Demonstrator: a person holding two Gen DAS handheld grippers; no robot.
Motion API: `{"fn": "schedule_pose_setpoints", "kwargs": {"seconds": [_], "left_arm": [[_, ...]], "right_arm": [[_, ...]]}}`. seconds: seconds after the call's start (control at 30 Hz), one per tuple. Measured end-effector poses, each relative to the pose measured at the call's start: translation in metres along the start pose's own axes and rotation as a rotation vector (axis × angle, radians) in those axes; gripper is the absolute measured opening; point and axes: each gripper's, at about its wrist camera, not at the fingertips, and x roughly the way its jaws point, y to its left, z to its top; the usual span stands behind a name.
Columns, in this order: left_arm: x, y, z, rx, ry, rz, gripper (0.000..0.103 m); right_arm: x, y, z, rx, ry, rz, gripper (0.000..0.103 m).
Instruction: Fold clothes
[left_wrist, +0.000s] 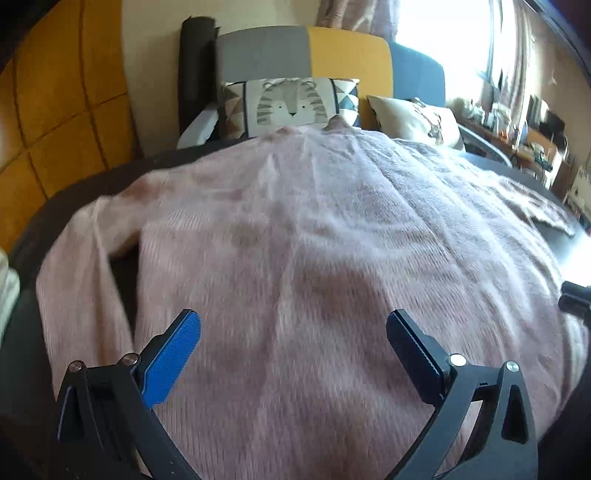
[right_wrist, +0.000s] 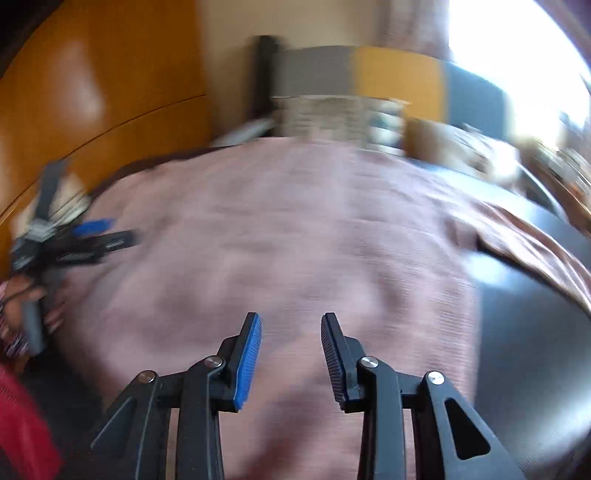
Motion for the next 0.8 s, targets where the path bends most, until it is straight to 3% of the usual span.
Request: {"fn": "schedule_pose_setpoints", "kwargs": {"seconds": [0.13,0.33,0.53,0.57,0.73,0.8], "left_arm": [[0.018,-0.012,0.007,0.061,0.033,0.06,0.102],[0.033,0.009,0.003,-0.046,0.106,-0.028,0.102],[0.03,0.006,0.0,-0.039,0.093,-0.002,0.103],[0.03,0.007,0.0,-0.045,0.089,-0.004,0.103],[0.03,0.007,-0.003,-0.05,0.075,-0.012,0.103],[0.03,0.006,-0.003,-0.05,0.07,-0.01,0.103]], "right_arm": [[-0.004,-0.049,0.001,0.136,-0.006,-0.122,0.033],[-0.013,-0.089,0.01,0.236,-0.058,-0.135,0.033],[-0.022,-0.129,0.019,0.335,-0.112,-0.148,0.033],[-0.023,-0.138,0.023,0.357,-0.122,-0.168,0.033],[-0.013,-0.236,0.069,0.541,-0.118,-0.434,0.033],[0.006,-0.253,0.094,0.567,-0.086,-0.434,0.033]]}}
